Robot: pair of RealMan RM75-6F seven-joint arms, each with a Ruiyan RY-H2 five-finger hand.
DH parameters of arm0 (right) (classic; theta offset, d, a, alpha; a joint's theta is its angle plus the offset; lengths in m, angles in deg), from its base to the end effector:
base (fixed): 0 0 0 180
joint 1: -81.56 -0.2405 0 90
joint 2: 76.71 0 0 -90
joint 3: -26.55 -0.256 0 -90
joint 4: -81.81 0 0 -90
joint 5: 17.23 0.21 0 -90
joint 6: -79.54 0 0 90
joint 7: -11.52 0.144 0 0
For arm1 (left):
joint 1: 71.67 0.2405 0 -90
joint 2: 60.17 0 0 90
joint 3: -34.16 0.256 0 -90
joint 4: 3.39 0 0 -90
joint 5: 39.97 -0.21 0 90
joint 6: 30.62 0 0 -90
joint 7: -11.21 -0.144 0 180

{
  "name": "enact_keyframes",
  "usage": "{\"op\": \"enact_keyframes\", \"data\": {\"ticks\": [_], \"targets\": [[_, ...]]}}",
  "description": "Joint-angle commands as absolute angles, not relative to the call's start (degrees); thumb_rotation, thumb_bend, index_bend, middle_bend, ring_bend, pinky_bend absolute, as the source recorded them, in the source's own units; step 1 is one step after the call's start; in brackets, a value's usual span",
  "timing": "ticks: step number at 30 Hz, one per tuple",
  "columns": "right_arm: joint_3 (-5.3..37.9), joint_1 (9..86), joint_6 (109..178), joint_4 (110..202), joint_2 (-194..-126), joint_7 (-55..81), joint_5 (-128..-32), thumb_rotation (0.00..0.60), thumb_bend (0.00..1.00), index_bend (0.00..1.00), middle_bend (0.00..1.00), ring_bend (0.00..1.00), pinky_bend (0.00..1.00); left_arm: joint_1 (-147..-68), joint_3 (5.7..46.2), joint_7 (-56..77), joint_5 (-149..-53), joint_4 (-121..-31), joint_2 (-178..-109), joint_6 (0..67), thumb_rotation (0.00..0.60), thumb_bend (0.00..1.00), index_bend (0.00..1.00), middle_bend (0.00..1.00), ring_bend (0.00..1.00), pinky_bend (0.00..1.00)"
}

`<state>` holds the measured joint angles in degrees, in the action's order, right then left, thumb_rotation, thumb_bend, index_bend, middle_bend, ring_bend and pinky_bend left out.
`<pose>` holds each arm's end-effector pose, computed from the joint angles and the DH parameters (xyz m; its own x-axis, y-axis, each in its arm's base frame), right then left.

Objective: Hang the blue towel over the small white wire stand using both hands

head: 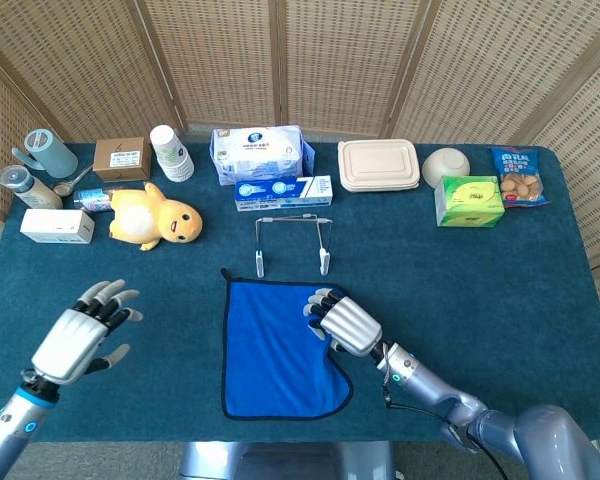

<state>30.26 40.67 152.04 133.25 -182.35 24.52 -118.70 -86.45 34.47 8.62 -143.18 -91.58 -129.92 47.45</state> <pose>-0.1614 -0.2990 -0.0804 0.4172 -0.1476 0.8967 -0.6338 -0.7544 0.1707 -0.2560 0.2081 0.0941 0.4863 0.0744 0.8706 0.7933 -0.4552 -0.4042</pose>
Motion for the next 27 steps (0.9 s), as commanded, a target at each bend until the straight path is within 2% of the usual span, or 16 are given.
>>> {"op": "enact_keyframes", "data": {"ticks": [1,10,27], "targets": [[30.27,40.7,151.95,133.34,-182.39,24.43,-118.64,0.6,0.35,0.68,0.38,0.27,0.25,-88.95,35.22,9.55,-145.33,-88.4,-132.13,45.1,0.6,0.36,0.37,0.2,0.12,0.11],[30.1,40.75,151.8,133.81,-182.23,23.99,-118.35,0.6,0.35,0.68,0.38,0.27,0.26,-94.18,36.39,10.58,-148.0,-82.89,-136.37,40.71,0.6,0.36,0.33,0.14,0.06,0.09],[29.91,40.86,151.32,134.69,-181.93,23.35,-117.88,0.6,0.35,0.68,0.38,0.27,0.26,-99.69,37.36,10.88,-150.19,-72.68,-145.72,39.87,0.6,0.36,0.32,0.12,0.04,0.07]]}}
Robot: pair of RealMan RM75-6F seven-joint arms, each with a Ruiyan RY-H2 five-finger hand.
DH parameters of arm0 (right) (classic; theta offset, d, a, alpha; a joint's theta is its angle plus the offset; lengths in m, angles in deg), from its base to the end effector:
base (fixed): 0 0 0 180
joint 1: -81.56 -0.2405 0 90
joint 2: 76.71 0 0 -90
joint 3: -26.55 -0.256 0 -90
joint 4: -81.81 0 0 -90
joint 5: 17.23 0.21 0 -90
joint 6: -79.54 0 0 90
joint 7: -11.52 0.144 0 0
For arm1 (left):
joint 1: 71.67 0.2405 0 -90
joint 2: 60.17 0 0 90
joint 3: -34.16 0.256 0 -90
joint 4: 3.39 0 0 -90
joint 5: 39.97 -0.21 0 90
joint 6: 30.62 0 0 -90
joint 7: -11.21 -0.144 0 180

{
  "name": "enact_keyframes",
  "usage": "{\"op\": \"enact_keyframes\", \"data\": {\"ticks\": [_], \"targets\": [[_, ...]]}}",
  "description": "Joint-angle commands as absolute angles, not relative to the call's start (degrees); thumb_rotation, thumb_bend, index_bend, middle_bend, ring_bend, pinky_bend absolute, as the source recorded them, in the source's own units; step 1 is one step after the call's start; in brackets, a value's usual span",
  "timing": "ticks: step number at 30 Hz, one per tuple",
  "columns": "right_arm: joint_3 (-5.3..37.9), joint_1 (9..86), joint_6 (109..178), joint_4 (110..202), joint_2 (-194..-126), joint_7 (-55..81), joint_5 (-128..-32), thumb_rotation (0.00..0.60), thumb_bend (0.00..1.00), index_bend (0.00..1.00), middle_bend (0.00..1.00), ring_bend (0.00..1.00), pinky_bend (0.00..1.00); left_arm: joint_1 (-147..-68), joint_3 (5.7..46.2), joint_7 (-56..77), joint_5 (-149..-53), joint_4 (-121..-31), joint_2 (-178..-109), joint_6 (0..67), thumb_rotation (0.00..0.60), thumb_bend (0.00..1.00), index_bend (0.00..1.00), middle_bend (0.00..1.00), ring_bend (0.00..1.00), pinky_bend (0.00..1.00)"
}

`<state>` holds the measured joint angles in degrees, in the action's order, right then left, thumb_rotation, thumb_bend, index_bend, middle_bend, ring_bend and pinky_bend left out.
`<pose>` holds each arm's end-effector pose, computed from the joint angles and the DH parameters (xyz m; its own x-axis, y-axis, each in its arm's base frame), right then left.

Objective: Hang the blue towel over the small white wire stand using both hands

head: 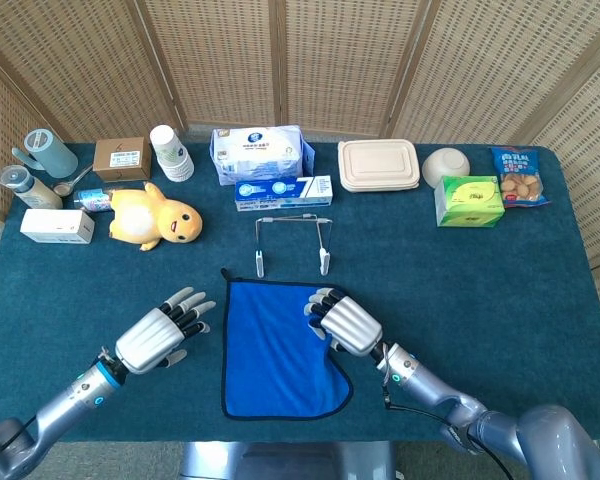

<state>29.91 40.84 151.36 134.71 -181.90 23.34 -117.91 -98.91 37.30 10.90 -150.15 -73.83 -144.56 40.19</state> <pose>-0.1608 -0.2986 -0.0798 0.4173 -0.1502 0.8963 -0.6444 -0.7443 0.1753 -0.2348 0.2483 0.0061 0.6123 0.0815 0.7864 0.5881 -0.7117 -0.3842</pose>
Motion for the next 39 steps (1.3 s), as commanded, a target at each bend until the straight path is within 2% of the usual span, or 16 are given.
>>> {"op": "enact_keyframes", "data": {"ticks": [1,19,39], "targets": [[29.93,40.86,151.23,134.67,-181.95,23.34,-117.85,0.6,0.35,0.68,0.38,0.27,0.26,-100.08,37.42,11.0,-150.17,-72.08,-146.33,39.65,0.6,0.36,0.31,0.11,0.04,0.07],[29.74,41.1,150.76,133.94,-182.11,23.63,-117.25,0.6,0.36,0.68,0.38,0.27,0.26,-104.36,38.36,11.47,-148.27,-66.27,-152.53,36.88,0.6,0.36,0.24,0.08,0.01,0.04],[29.59,41.27,150.94,133.58,-182.1,24.35,-117.03,0.6,0.36,0.67,0.38,0.27,0.26,-106.3,39.09,10.52,-146.09,-64.68,-155.71,36.53,0.6,0.36,0.26,0.08,0.01,0.04]]}}
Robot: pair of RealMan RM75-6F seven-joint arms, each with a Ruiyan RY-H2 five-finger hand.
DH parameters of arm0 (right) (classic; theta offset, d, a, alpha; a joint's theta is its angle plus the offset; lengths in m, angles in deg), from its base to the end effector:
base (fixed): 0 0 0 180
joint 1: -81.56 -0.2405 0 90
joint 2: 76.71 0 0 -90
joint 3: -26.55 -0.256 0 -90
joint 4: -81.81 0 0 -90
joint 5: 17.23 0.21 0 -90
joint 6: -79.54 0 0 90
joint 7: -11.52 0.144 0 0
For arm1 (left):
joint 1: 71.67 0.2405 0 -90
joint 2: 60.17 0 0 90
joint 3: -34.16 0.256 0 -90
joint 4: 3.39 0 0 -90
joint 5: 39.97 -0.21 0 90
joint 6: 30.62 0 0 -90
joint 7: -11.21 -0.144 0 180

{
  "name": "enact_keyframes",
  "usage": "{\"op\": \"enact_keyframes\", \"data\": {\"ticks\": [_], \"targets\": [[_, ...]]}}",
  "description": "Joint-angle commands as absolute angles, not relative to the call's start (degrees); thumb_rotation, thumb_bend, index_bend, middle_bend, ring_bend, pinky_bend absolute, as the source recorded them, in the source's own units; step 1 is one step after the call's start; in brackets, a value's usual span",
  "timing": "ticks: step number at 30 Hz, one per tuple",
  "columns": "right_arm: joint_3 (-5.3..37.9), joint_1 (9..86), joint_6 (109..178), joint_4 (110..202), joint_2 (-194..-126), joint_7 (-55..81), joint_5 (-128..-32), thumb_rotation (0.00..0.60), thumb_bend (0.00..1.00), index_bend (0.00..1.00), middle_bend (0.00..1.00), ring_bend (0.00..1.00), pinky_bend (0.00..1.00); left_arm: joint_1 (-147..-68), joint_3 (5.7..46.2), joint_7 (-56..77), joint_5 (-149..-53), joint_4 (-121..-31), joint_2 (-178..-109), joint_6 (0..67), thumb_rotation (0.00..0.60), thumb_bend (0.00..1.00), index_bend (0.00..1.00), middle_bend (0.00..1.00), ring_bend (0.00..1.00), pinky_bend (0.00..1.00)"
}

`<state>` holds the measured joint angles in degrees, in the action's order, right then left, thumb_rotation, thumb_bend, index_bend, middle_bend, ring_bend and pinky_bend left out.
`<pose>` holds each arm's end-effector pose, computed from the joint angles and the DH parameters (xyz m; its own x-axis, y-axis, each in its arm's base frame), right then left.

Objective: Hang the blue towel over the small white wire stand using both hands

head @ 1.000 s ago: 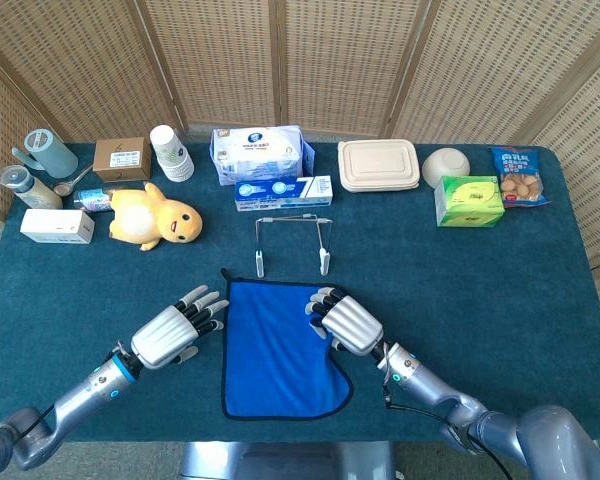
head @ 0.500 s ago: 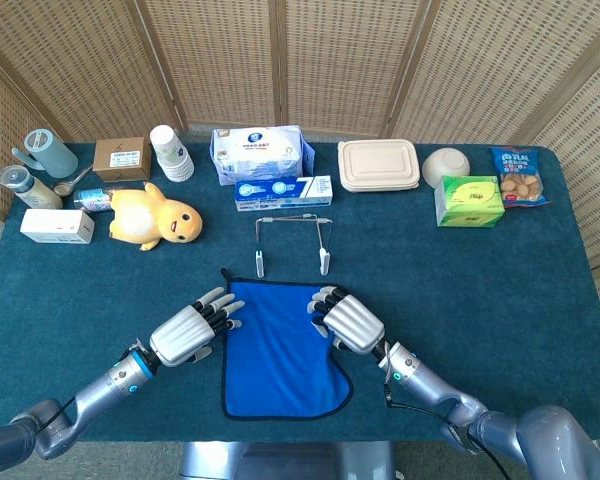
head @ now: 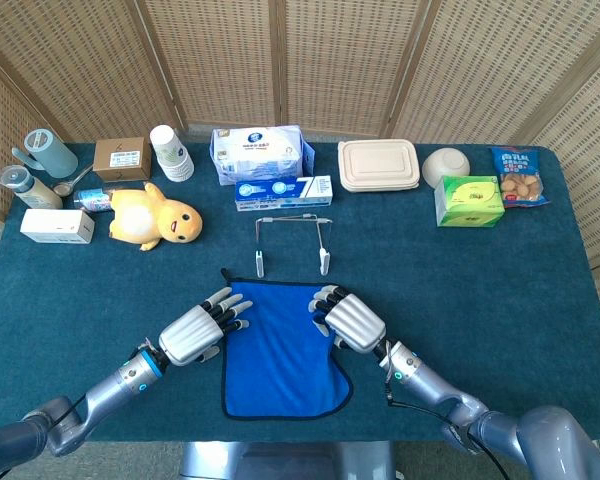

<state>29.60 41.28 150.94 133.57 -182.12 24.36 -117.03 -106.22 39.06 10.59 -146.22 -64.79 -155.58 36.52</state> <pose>-0.1669 -0.3025 -0.0790 0.4115 -0.1597 0.8973 -0.6681 -0.7225 0.1778 -0.2075 0.2709 -0.0526 0.6371 0.0868 0.7659 0.5376 -0.7621 -0.3609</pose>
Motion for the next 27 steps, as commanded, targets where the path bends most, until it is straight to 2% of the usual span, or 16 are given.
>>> {"op": "enact_keyframes", "data": {"ticks": [1,27], "targets": [[29.59,41.28,150.95,133.6,-182.1,24.36,-117.03,0.6,0.36,0.67,0.38,0.27,0.26,-106.38,39.12,10.49,-145.98,-64.58,-155.86,36.54,0.6,0.36,0.26,0.08,0.01,0.04],[29.3,41.52,150.9,134.21,-181.66,24.32,-116.6,0.6,0.36,0.67,0.38,0.27,0.27,-107.48,39.17,11.02,-143.09,-63.47,-159.14,37.48,0.6,0.36,0.28,0.1,0.01,0.04]]}}
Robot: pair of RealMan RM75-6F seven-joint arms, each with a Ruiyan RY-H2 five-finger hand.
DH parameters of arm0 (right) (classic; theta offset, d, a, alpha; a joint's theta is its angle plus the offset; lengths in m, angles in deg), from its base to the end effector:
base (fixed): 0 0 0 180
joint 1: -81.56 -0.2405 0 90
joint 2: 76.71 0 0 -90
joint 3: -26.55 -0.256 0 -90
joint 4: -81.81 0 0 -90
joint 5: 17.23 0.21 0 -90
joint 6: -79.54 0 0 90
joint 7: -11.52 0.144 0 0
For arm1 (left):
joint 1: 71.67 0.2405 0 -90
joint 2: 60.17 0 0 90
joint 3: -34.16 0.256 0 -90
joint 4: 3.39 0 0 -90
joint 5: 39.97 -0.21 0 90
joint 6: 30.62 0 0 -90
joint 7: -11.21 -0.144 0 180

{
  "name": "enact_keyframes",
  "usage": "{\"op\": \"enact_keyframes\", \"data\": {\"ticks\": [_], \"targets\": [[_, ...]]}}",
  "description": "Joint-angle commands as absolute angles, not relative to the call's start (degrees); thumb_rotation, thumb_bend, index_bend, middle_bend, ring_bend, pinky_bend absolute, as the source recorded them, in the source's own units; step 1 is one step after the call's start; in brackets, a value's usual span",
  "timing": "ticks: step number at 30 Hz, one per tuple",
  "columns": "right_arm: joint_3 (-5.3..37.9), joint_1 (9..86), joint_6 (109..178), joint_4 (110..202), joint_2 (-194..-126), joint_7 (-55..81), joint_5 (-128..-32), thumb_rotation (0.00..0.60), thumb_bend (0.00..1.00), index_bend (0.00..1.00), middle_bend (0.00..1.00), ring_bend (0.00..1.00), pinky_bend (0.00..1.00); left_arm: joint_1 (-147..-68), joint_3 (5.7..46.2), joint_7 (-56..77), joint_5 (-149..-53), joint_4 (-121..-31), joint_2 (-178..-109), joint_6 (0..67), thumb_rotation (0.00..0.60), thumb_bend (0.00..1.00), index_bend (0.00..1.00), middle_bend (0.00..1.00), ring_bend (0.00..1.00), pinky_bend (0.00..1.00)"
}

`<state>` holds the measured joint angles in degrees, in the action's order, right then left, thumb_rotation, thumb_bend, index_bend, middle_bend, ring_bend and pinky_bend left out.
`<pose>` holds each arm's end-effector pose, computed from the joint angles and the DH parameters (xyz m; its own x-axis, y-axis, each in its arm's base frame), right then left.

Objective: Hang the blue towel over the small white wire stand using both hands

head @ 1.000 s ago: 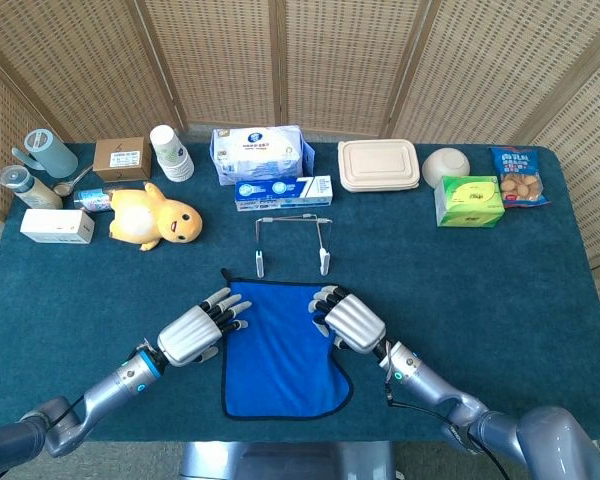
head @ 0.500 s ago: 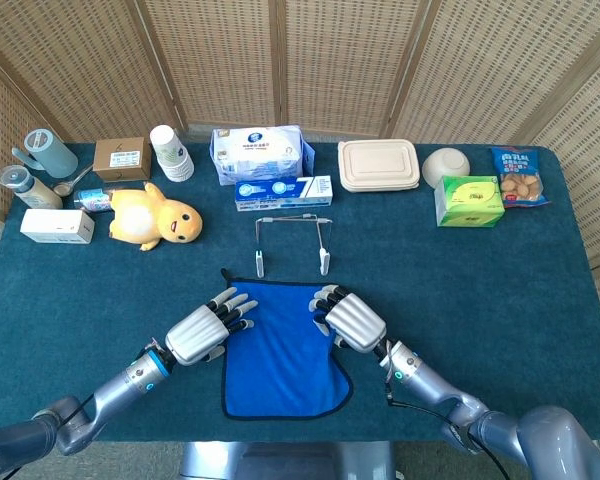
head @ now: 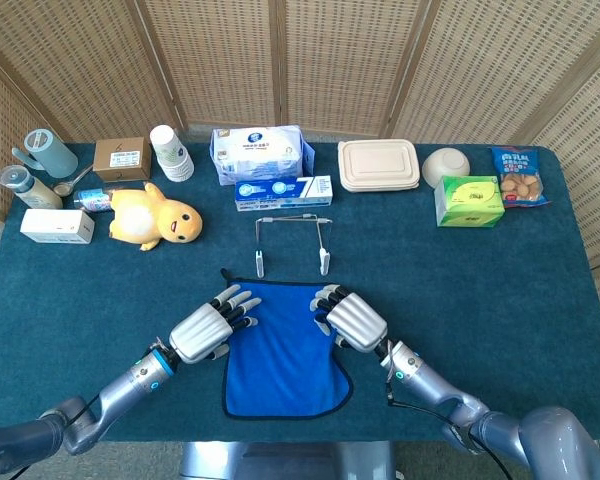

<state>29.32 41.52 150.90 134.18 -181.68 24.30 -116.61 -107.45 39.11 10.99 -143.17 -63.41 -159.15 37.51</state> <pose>-0.1681 -0.3033 -0.0765 0.4044 -0.1611 0.9003 -0.6782 -0.7133 0.1771 -0.1939 0.2736 -0.0667 0.5904 0.0995 0.8009 0.5748 -0.7485 -0.3307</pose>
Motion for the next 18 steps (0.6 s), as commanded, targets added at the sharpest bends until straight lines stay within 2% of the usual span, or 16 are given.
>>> {"op": "enact_keyframes", "data": {"ticks": [1,18], "targets": [[29.27,41.53,150.91,134.25,-181.65,24.35,-116.58,0.6,0.36,0.67,0.38,0.27,0.27,-107.53,39.23,10.96,-143.05,-63.46,-159.15,37.44,0.6,0.36,0.28,0.1,0.01,0.04],[28.82,41.71,150.95,134.18,-181.65,24.84,-116.06,0.6,0.36,0.67,0.38,0.27,0.27,-108.57,39.13,11.43,-141.72,-62.35,-161.61,36.64,0.6,0.51,0.29,0.12,0.03,0.05]]}}
